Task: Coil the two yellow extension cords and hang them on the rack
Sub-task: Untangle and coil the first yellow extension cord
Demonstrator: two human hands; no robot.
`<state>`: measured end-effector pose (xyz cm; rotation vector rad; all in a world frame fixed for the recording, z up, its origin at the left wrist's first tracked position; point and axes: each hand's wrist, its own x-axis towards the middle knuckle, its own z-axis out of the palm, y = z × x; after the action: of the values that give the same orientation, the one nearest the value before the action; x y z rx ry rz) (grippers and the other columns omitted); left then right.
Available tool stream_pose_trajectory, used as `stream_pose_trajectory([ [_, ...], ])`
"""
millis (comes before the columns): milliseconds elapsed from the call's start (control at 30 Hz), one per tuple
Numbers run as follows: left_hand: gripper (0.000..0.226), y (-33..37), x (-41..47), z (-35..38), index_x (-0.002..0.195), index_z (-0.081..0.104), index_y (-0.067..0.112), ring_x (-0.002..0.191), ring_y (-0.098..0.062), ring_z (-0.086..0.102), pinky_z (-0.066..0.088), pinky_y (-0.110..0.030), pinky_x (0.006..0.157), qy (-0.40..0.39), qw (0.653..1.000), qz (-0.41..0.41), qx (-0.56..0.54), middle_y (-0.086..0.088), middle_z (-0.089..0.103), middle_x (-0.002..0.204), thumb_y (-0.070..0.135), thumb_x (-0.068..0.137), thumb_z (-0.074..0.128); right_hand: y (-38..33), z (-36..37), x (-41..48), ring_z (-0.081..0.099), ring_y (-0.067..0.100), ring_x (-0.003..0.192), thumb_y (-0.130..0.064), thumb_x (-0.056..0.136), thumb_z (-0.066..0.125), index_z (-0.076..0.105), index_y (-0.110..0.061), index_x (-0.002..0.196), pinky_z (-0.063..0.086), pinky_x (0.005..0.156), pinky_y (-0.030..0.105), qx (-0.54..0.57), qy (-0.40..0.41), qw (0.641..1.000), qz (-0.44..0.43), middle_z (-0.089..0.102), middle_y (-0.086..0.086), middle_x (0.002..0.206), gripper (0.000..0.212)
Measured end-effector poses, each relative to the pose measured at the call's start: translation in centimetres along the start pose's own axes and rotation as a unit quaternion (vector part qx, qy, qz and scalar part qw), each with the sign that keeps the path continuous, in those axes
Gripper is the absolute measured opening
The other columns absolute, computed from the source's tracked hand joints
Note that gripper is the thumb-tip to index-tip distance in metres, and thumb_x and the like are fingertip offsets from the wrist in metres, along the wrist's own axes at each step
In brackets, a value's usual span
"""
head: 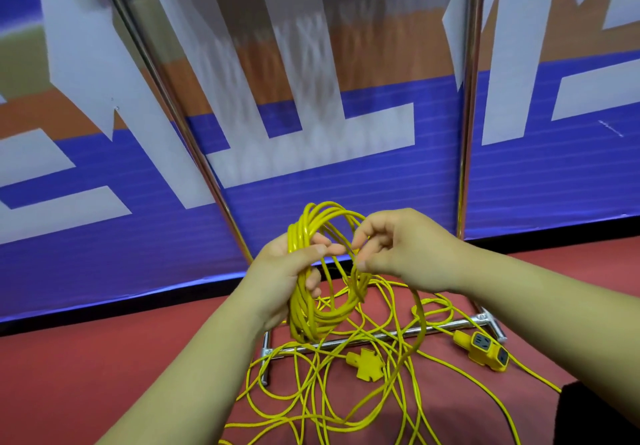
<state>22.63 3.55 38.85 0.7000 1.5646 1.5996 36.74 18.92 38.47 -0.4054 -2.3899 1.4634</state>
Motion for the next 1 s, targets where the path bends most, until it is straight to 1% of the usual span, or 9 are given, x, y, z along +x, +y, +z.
stream_pose_trajectory([
  [67,0.008,-0.3,0.1,0.2,0.103,0.055,0.005,0.04,-0.011,0.04,0.044,-0.025,0.043,-0.019,1.0,-0.011,-0.005,-0.022,0.073,0.107,0.002,0.095,0.055,-0.2,-0.4,0.0,0.065,0.021,0.069,-0.004,0.079,0.079,0.067,-0.016,0.087,0.055,0.072,0.052,0.025,0.009,1.0,-0.004,0.074,0.013,0.077,0.019],
  [233,0.018,-1.2,0.4,0.6,0.099,0.054,0.008,0.039,-0.011,0.041,0.044,-0.026,0.043,-0.088,0.995,-0.04,0.0,-0.018,0.07,0.101,0.011,0.084,0.063,-0.4,-0.9,0.1,0.069,0.02,0.067,-0.003,0.08,0.08,0.063,-0.01,0.082,0.052,0.065,0.035,0.052,0.028,0.998,-0.018,0.075,0.014,0.075,0.018],
  [333,0.016,-1.5,0.3,1.1,0.099,0.052,0.008,0.039,-0.011,0.041,0.045,-0.025,0.042,-0.138,0.989,-0.059,0.007,-0.023,0.07,0.107,0.013,0.087,0.061,-0.3,-1.1,0.2,0.069,0.022,0.065,-0.002,0.08,0.079,0.06,-0.01,0.081,0.051,0.064,0.034,0.081,0.028,0.996,-0.02,0.075,0.016,0.076,0.021],
  [467,0.017,-1.0,0.6,1.2,0.105,0.054,0.005,0.04,-0.009,0.039,0.041,-0.023,0.041,-0.145,0.988,-0.043,-0.033,-0.017,0.062,0.085,0.013,0.092,0.061,-0.7,-1.2,0.1,0.059,0.022,0.065,-0.001,0.082,0.077,0.052,-0.01,0.084,0.05,0.06,0.036,0.113,-0.01,0.993,-0.025,0.075,0.013,0.085,0.027],
  [667,0.009,2.1,0.6,-0.3,0.086,0.05,0.014,0.035,-0.003,0.035,0.037,-0.018,0.035,-0.056,0.987,0.014,-0.153,-0.006,0.049,0.064,0.015,0.088,0.058,0.6,-0.6,-0.7,0.055,0.009,0.061,0.014,0.085,0.065,0.04,-0.011,0.084,0.045,0.059,0.02,0.118,-0.166,0.979,-0.013,0.061,0.005,0.078,0.036],
  [767,0.013,3.5,0.7,-2.0,0.079,0.048,0.017,0.034,0.0,0.034,0.035,-0.015,0.035,-0.003,0.977,0.037,-0.211,0.0,0.045,0.06,0.018,0.087,0.058,2.3,0.3,-0.8,0.049,0.008,0.062,0.004,0.089,0.065,0.041,-0.015,0.083,0.041,0.06,0.021,0.07,-0.21,0.975,0.012,0.057,-0.007,0.07,0.032],
  [833,0.015,3.9,0.7,-3.2,0.076,0.048,0.017,0.034,0.0,0.035,0.035,-0.014,0.036,0.024,0.97,0.046,-0.236,0.002,0.044,0.059,0.019,0.087,0.058,3.7,0.7,-0.5,0.045,0.018,0.069,-0.012,0.09,0.069,0.046,-0.025,0.082,0.039,0.066,0.035,0.023,-0.218,0.976,0.004,0.053,-0.004,0.072,0.028],
  [900,0.015,3.8,0.9,-4.1,0.076,0.049,0.018,0.035,-0.001,0.035,0.035,-0.013,0.037,0.042,0.963,0.046,-0.262,0.004,0.043,0.059,0.019,0.089,0.057,4.5,0.7,-0.1,0.048,0.022,0.072,-0.014,0.09,0.07,0.05,-0.032,0.081,0.038,0.068,0.041,0.027,-0.212,0.977,0.017,0.054,-0.001,0.075,0.028],
  [1000,0.015,3.1,1.4,-5.3,0.084,0.053,0.018,0.035,-0.001,0.035,0.035,-0.013,0.038,0.087,0.962,0.03,-0.259,0.003,0.048,0.064,0.018,0.098,0.05,4.6,0.3,0.6,0.063,0.025,0.077,-0.003,0.09,0.069,0.057,-0.018,0.093,0.046,0.073,0.042,0.086,-0.1,0.991,0.035,0.066,0.009,0.078,0.02],
])
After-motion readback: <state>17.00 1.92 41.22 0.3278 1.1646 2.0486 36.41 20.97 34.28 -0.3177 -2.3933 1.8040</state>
